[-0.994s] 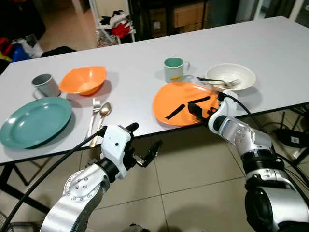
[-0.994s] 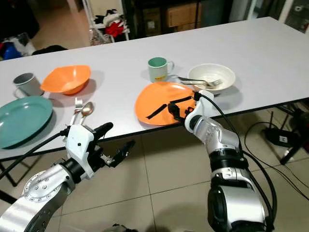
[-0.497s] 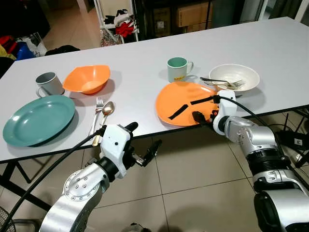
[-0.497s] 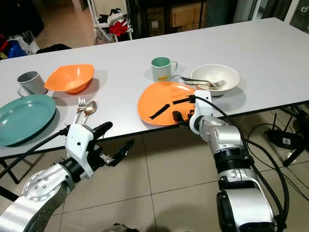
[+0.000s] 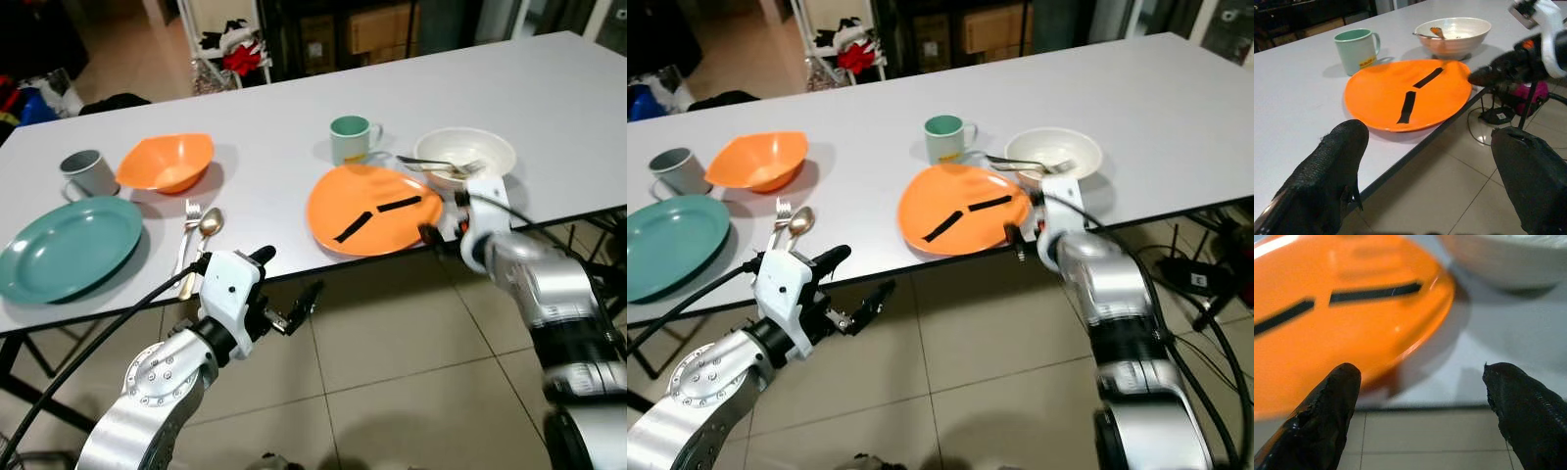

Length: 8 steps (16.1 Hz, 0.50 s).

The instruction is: Setting the table

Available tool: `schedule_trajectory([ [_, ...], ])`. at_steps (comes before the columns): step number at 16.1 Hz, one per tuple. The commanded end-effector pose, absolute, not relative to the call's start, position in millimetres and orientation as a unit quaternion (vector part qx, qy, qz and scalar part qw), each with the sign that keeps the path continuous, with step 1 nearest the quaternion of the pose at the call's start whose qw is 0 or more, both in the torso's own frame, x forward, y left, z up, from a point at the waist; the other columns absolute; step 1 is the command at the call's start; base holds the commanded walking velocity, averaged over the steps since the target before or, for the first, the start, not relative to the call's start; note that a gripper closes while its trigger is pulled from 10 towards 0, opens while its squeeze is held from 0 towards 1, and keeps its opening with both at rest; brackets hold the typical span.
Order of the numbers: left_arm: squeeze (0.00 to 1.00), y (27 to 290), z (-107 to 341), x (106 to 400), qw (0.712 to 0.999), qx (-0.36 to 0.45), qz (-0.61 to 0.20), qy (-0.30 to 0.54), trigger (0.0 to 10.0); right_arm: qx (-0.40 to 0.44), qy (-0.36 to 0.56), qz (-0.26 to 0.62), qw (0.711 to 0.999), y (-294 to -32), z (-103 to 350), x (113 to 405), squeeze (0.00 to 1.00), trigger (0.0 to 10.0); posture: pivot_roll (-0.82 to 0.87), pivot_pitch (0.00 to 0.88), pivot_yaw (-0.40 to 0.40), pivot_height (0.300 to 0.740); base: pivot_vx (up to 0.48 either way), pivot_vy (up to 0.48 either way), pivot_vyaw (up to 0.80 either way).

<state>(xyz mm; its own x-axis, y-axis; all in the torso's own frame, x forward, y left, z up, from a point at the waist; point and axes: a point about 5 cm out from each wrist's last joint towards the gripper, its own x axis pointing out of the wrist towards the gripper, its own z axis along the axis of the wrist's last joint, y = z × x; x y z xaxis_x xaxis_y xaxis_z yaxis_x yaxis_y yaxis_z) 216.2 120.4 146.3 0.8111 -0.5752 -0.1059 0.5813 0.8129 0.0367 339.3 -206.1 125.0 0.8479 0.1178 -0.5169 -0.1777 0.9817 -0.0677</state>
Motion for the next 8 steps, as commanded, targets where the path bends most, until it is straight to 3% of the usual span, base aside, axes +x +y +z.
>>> schedule_trajectory([
  [1,0.58,125,148,217,0.953,0.046,-0.295,0.042,10.0,-0.066,0.245,0.108,0.961,-201,135,337,0.00,10.0,-0.08,0.000,0.122,0.740,0.000,0.000,0.00],
  [4,0.58,125,147,216,0.952,0.050,-0.299,0.044,10.0,-0.125,0.190,0.202,0.953,-198,154,319,0.00,10.0,-0.09,0.000,0.127,0.740,0.000,0.000,0.00],
  [6,0.45,125,146,217,0.951,0.051,-0.302,0.045,10.0,-0.230,0.142,0.256,0.928,-184,160,312,0.00,10.0,-0.10,0.000,0.136,0.740,0.000,0.000,0.00],
  [8,0.41,122,146,217,0.948,0.052,-0.311,0.047,10.0,-0.262,0.145,0.280,0.912,-173,152,315,0.00,10.0,-0.10,0.000,0.137,0.740,0.000,0.000,0.00],
])
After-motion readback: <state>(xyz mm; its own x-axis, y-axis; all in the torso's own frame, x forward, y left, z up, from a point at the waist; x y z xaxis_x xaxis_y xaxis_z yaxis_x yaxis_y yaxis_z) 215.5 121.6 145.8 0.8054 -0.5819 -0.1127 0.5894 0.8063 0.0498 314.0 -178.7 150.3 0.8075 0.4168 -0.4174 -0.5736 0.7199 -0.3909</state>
